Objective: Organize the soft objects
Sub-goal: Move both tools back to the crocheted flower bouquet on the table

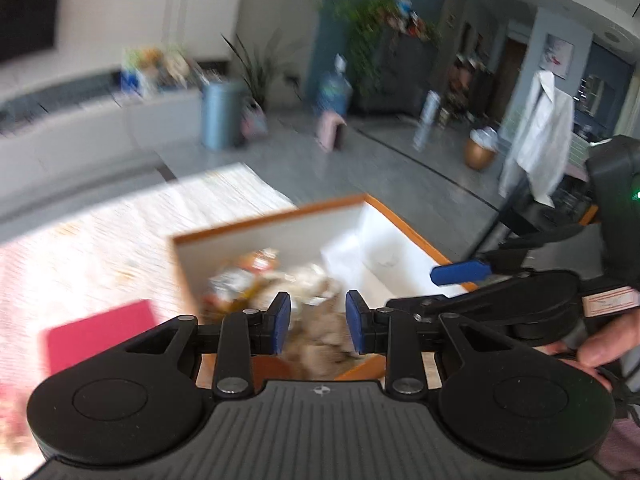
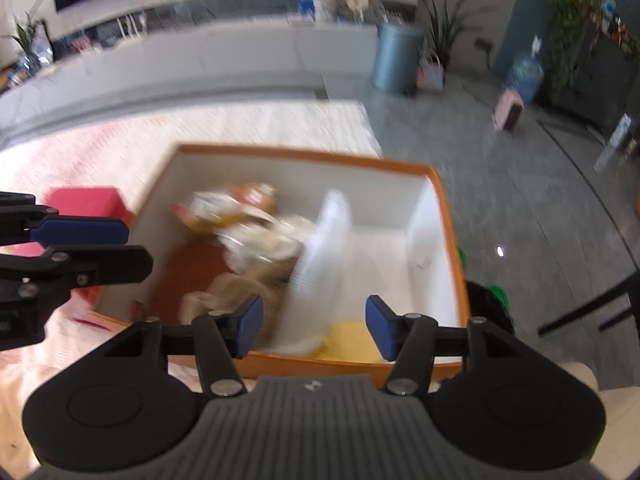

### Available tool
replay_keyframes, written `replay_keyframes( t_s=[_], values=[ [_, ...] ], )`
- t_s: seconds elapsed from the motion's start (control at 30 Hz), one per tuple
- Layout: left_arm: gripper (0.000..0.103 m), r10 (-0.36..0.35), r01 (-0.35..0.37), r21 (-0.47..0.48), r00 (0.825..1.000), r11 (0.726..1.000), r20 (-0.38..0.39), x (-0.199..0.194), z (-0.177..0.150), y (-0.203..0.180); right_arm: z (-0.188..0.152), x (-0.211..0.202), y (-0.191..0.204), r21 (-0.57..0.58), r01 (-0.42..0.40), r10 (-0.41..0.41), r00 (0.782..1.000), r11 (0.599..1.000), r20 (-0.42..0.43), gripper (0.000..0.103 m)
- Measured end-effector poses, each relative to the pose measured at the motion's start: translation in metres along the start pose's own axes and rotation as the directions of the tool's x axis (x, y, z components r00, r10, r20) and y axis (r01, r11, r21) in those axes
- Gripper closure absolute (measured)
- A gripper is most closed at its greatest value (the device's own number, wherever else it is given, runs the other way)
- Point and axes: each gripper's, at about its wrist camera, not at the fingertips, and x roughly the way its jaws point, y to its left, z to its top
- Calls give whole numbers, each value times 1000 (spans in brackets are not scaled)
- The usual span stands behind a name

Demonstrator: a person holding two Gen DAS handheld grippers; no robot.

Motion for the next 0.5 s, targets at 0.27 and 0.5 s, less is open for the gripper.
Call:
replay_keyframes(
  t_s=[0.27,0.5],
  values=[
    [69,185,-181,-54,979,982,84,-64,-40,29,-22,-18,72,16,-146,143,980,989,141,47],
    [69,335,-328,-87,938,941,85,-98,-82,56,-46,-25,135,-19,-185,184,955,983,232,47]
  ],
)
